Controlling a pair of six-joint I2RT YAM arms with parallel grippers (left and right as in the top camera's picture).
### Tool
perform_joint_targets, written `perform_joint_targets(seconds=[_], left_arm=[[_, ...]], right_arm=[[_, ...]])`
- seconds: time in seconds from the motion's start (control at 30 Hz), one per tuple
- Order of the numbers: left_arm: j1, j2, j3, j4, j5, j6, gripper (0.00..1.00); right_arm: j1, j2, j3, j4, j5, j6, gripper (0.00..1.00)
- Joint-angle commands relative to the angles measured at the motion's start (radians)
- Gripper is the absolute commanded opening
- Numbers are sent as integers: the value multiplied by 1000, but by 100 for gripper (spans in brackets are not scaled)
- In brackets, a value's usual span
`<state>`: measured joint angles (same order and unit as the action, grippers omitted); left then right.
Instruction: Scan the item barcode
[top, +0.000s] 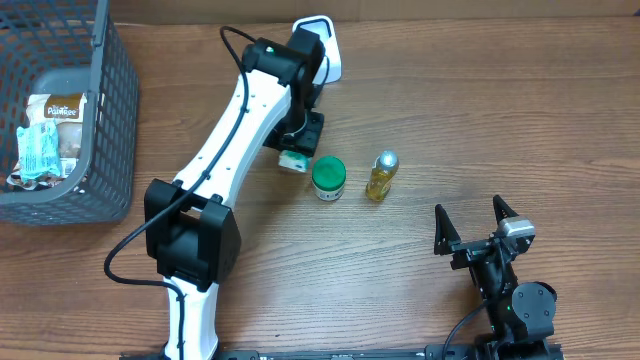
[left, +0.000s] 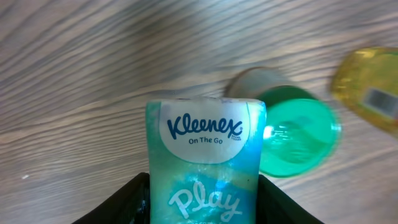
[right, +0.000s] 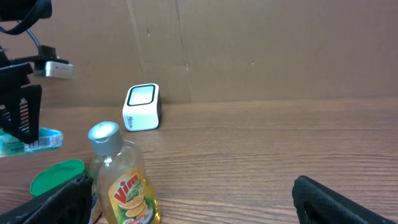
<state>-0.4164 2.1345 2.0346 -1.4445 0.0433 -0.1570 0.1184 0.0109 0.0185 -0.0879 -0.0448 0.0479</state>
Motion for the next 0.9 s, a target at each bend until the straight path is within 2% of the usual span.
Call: perform_joint_targets(seconds=[0.0,0.4,0.87], left_arm=[[6,6,-37,3,-51,-5,51],[4,6,-220,102,-53,-42,52],[-23,6,-220,171,90,-45,49]], right_arm=[[-3,-8,-11,6,5,-8,100],[-3,-8,-11,6,5,-8,100],[-3,-8,-11,6,5,-8,100]])
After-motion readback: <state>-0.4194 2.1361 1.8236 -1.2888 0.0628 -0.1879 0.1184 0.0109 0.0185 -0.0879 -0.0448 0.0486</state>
